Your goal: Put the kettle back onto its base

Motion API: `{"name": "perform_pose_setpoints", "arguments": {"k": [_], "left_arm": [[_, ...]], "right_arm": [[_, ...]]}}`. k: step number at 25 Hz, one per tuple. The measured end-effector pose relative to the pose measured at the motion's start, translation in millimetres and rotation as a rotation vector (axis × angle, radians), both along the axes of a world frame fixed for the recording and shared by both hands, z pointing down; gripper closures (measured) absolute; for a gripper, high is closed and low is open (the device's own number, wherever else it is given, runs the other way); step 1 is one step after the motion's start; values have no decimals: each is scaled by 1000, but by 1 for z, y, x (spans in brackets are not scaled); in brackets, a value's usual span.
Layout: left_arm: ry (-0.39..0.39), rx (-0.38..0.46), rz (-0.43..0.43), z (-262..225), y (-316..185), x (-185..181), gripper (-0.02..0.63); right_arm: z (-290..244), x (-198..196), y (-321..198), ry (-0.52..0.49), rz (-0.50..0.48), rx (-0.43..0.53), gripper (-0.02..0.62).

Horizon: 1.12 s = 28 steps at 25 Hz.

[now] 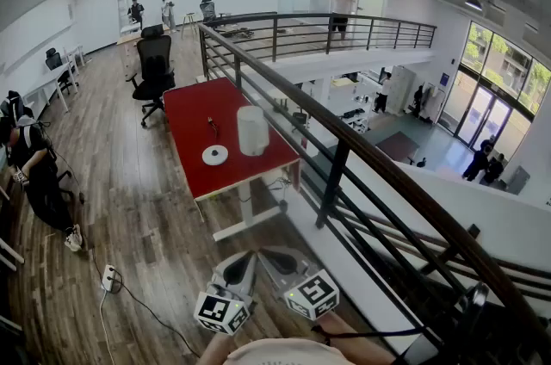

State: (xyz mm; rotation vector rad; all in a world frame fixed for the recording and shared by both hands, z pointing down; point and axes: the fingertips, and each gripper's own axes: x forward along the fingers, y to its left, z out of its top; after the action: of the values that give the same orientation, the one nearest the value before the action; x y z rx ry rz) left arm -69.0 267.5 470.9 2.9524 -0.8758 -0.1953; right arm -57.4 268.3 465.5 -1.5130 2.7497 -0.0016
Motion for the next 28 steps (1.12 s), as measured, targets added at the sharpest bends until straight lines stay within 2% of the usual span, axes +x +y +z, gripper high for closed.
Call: {"name": "perform_pose_setpoints", "arguments": {"k": [11, 28], "left_arm": [[3, 16, 16, -6, 0, 9, 615], [2, 26, 11, -6, -11, 0, 615]], "right_arm": [[-5, 8, 0, 9, 4, 24, 588], [-4, -1, -12, -8, 0, 18, 588]]}}
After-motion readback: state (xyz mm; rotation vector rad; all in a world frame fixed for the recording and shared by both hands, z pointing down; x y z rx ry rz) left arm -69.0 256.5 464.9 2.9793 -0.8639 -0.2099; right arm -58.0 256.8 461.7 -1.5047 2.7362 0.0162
